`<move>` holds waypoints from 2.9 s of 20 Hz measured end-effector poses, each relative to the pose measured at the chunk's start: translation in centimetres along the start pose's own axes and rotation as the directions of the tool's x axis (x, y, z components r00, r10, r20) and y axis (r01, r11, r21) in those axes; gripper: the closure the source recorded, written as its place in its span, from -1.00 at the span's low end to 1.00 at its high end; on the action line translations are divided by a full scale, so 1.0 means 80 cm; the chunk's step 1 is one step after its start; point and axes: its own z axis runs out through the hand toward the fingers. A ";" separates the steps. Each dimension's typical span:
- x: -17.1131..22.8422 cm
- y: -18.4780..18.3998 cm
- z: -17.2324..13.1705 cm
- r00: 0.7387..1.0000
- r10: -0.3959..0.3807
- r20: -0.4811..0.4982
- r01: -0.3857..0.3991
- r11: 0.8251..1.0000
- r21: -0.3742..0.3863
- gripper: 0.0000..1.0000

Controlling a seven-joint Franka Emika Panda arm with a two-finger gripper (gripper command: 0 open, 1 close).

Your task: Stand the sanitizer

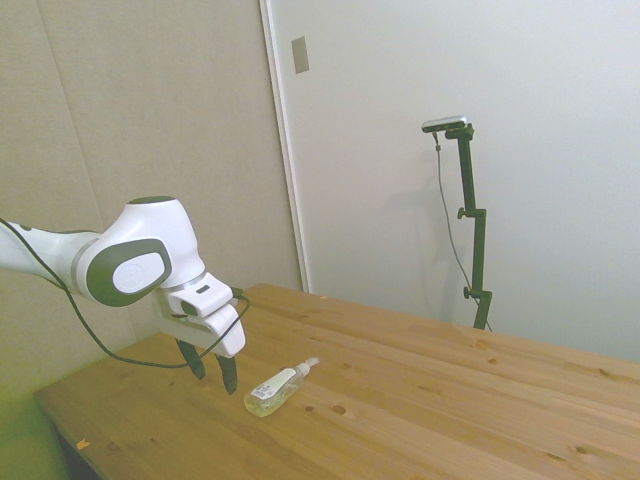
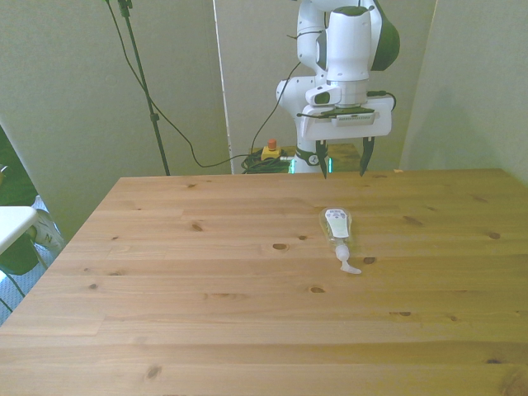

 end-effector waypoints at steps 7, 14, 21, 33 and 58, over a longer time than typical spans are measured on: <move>0.047 -0.001 -0.012 0.999 0.042 -0.015 -0.042 0.999 -0.001 -1.00; 0.131 -0.047 -0.029 0.999 0.034 -0.042 -0.035 0.999 -0.025 -1.00; 0.179 -0.109 -0.011 0.999 0.009 -0.036 -0.010 0.999 -0.039 -1.00; 0.208 -0.177 0.083 0.999 0.042 -0.026 -0.044 0.995 -0.093 -1.00; 0.224 -0.167 0.134 0.996 0.087 0.019 -0.084 0.992 -0.095 1.00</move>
